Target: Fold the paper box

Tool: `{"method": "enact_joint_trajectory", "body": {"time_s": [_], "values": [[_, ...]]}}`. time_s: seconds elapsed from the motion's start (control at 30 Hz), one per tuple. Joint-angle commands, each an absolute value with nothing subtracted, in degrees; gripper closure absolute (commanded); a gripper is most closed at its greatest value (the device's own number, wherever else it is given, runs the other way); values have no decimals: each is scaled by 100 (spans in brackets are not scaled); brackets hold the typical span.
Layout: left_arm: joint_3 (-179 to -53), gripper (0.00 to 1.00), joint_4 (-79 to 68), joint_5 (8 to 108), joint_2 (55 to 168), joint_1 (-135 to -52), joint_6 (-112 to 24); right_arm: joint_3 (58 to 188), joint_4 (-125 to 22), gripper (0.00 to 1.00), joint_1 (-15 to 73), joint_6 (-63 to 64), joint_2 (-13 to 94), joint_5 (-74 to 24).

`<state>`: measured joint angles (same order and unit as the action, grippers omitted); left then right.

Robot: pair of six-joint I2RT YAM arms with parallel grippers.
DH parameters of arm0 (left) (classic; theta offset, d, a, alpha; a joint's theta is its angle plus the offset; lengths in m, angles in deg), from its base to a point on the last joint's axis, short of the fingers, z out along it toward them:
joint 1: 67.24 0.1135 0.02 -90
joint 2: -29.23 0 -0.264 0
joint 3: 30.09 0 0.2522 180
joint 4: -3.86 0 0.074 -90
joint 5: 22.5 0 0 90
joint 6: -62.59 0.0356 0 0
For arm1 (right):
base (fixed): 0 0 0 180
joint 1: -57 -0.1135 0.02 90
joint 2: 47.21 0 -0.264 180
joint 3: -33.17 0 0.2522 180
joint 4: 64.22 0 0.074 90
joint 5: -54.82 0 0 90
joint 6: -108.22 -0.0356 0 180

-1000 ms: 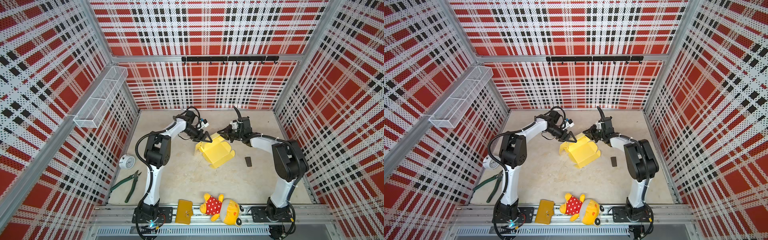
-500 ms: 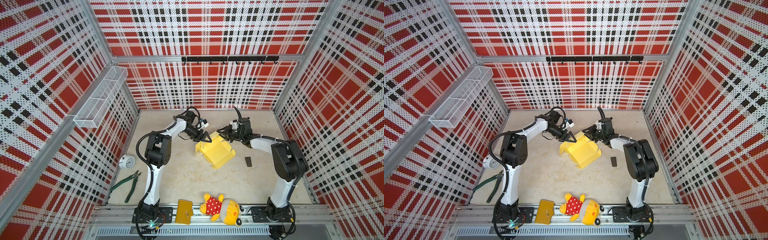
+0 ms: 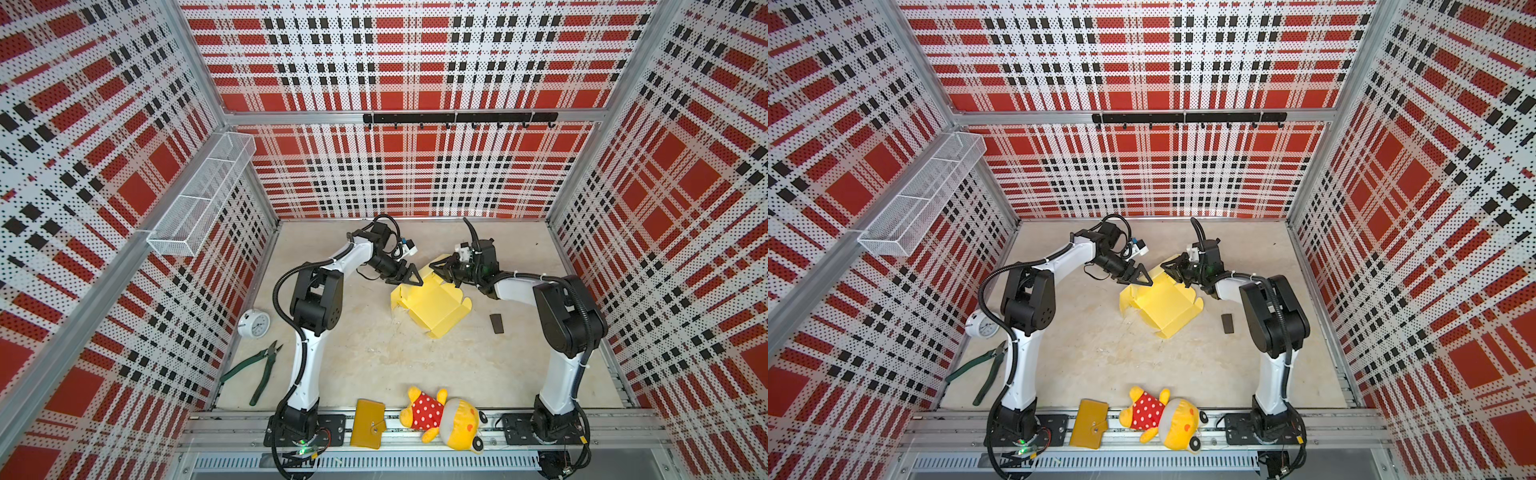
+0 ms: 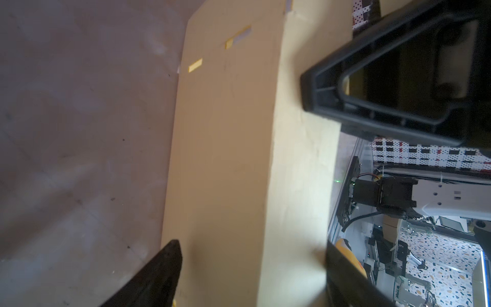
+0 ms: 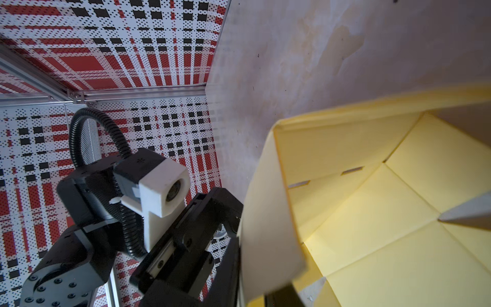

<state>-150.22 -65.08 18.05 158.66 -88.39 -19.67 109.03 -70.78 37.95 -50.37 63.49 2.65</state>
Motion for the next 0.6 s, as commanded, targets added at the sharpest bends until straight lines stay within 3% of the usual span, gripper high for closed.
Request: {"method": "enact_joint_trajectory", "body": {"time_s": [0.0, 0.1, 0.57], "values": [[-15090, 17, -6640, 1812, 15744, -8842, -1920, 10832, -7326, 86, 3766, -5056, 6540, 325], [-15083, 13, -6665, 1794, 15475, -8808, -1868, 10842, -7458, 92, 3765, -5083, 6618, 358], [-13444, 9, -6228, 2572, 13850, -8253, -176, 10942, -7857, 95, 3846, -5181, 6881, 571]]}}
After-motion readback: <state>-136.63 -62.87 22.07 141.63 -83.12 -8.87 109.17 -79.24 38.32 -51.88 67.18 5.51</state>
